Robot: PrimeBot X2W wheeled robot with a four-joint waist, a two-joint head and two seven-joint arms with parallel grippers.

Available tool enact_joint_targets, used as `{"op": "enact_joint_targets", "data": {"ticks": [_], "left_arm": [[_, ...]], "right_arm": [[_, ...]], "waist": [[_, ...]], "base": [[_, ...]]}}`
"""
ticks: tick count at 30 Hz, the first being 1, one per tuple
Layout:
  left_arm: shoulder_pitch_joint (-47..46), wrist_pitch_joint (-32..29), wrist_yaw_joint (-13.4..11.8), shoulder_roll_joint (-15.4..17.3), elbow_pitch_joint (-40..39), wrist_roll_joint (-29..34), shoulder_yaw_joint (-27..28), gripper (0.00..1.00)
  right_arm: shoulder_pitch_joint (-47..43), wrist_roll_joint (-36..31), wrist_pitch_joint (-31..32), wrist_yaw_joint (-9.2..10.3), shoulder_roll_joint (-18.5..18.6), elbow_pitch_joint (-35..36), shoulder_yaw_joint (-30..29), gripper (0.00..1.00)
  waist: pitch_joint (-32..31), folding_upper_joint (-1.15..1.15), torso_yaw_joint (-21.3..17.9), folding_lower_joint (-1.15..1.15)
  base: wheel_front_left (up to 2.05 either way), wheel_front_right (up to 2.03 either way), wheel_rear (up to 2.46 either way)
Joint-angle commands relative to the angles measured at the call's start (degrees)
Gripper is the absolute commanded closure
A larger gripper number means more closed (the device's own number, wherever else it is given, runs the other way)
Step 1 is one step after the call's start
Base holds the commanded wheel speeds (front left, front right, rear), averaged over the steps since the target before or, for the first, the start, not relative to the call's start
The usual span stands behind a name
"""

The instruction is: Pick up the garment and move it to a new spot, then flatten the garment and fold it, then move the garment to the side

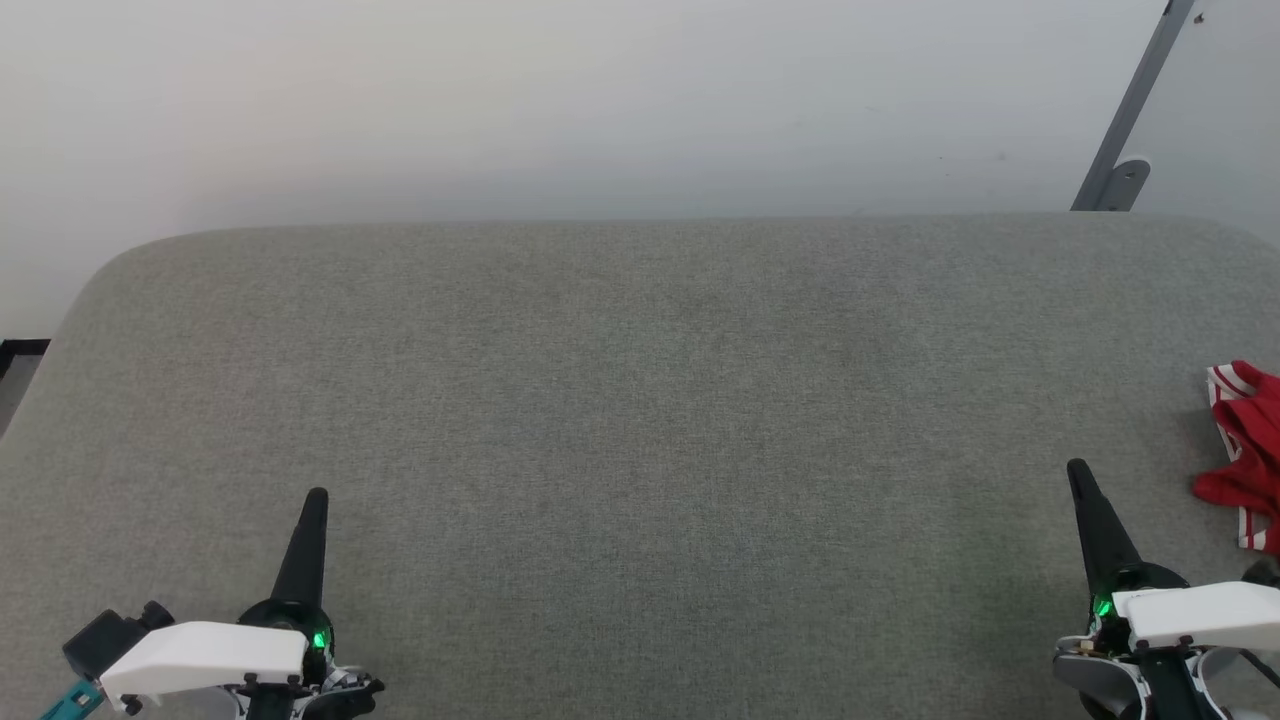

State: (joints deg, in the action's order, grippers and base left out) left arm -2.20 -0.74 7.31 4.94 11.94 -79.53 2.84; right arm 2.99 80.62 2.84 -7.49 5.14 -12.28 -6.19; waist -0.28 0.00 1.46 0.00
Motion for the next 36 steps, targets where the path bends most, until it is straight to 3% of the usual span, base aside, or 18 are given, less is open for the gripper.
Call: {"op": "enact_joint_targets", "data": {"ticks": [1, 36], "left_arm": [[-1.39, -0.48, 0.25, -0.07, -0.03, -1.87, 0.34, 1.0], [-4.34, -4.55, 0.32, -0.72, 2.13, -14.7, 2.01, 1.0]], "right_arm": [[1.08, 1.25, 0.58, 0.0, -0.28, -0.03, -0.26, 1.0], [3.63, 12.04, 3.94, 0.0, -2.44, -1.91, -0.43, 1.0]], "waist": [[0.02, 0.0, -0.08, 0.0], [0.46, 0.0, -1.46, 0.0]], "base": [[0.0, 0.0, 0.0], [0.0, 0.0, 0.0]]}}
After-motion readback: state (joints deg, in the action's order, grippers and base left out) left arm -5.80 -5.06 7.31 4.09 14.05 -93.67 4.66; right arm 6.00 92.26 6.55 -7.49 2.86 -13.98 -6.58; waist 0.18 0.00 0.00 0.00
